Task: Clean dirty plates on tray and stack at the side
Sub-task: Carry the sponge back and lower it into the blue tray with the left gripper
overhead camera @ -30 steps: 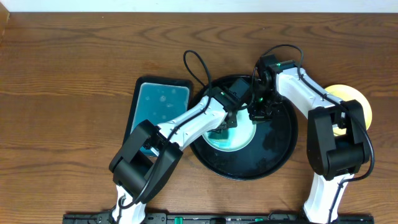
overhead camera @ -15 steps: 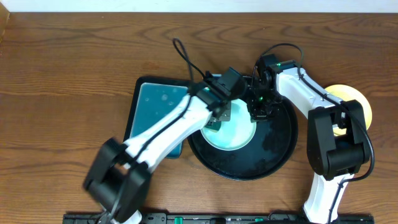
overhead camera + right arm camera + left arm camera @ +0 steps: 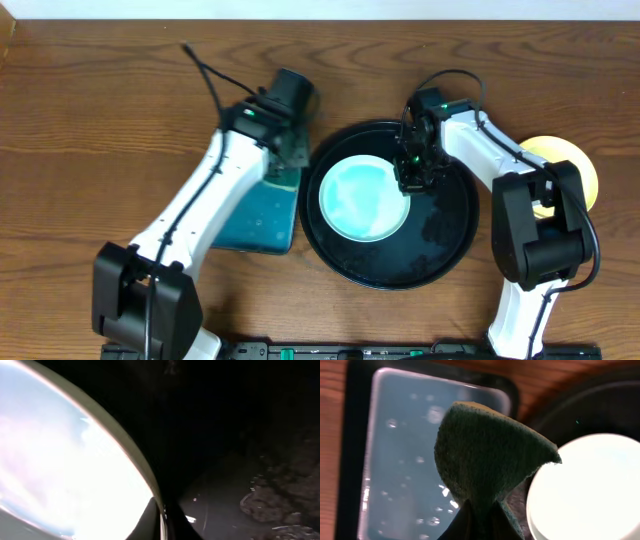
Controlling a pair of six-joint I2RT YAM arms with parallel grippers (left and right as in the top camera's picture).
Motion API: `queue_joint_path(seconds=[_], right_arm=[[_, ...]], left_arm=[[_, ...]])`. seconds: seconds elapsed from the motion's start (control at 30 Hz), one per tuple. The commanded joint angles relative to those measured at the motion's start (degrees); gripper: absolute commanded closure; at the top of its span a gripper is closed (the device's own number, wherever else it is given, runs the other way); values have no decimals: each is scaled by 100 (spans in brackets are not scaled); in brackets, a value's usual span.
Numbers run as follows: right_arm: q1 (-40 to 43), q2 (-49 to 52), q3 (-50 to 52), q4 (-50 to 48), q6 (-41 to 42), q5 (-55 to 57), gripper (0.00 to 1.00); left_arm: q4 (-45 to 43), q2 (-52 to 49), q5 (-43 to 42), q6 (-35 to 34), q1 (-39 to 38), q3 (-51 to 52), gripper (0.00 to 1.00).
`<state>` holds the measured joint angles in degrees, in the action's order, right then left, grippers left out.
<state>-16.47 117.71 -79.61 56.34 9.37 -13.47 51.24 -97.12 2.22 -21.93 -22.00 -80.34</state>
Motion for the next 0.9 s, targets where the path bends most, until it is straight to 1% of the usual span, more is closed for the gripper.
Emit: queue_joint_path(seconds=[0.0, 0.27, 0.43, 0.57, 0.73, 0.87], right_arm=[[-111, -37, 225, -116, -20, -7, 99], [-66, -127, 273, -149, -70, -129, 99], [256, -498, 258, -247, -70, -872, 99], [728, -911, 258, -321, -68, -1405, 99], [1071, -1220, 258, -251, -330, -1375, 99], [1161, -1397, 258, -157, -431, -938, 99]], left_arm=[[35, 35, -337, 437, 439, 162, 93], [-81, -129, -337, 437, 1156, 761, 92], [-297, -151, -334, 437, 1283, 1080, 93], [-470, -151, -339, 437, 1283, 1233, 93], [-621, -151, -612, 463, 1283, 1241, 93], [-846, -151, -907, 577, 1283, 1241, 93]])
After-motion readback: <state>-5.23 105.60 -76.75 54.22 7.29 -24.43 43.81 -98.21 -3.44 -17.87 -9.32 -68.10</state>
